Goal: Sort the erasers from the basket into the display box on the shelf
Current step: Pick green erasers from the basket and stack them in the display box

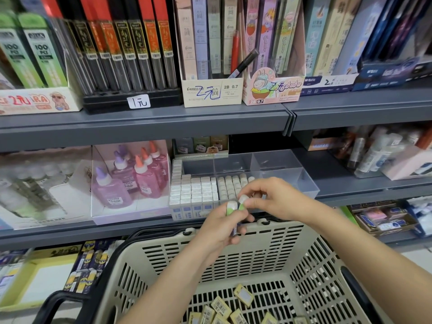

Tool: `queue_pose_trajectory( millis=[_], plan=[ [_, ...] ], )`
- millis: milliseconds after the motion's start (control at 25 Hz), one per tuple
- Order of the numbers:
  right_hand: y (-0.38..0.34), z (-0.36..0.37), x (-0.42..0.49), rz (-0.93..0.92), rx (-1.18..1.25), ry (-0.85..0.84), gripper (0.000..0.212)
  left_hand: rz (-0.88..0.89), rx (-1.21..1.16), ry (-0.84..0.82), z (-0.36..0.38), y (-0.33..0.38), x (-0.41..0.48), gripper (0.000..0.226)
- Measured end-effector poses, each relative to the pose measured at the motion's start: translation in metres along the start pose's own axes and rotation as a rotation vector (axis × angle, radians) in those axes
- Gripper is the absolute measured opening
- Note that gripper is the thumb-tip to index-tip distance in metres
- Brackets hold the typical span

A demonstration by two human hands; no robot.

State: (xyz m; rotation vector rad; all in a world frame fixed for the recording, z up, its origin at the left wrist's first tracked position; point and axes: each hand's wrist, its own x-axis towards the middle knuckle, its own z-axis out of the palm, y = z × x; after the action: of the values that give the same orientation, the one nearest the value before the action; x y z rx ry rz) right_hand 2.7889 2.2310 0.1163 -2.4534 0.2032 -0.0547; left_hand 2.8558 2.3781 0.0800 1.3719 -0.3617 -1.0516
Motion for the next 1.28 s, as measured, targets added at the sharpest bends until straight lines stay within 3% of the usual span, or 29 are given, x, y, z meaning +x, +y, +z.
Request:
queue_pose_trajectory(
  millis=[80, 200, 320, 760, 1280],
  plan=[
    [0.002, -0.01, -0.003, 0.005, 0.013, 0.04, 0.008, 0.013, 0.038, 0.039, 0.001, -0.001, -0.001, 0.012],
    [0.015, -0.035, 0.005, 0.073, 0.045, 0.283, 0.008, 0.055, 0.069, 0.138, -0.007, -0.002, 0.0, 0.013],
    [0.026, -0.043, 0.022, 0.131, -0.153, 0.484, 0.01, 0.071, 0.047, 0.15, -0.016, -0.001, -0.001, 0.014],
    [0.035, -0.026, 0.035, 0.067, -0.361, 0.359, 0.016, 0.085, 0.03, 0.096, -0.018, -0.006, -0.007, 0.011],
    [0.041, -0.012, 0.051, 0.188, -0.396, 0.311, 0.015, 0.033, 0.008, 0.105, -0.014, -0.003, -0.004, 0.016]
  ],
)
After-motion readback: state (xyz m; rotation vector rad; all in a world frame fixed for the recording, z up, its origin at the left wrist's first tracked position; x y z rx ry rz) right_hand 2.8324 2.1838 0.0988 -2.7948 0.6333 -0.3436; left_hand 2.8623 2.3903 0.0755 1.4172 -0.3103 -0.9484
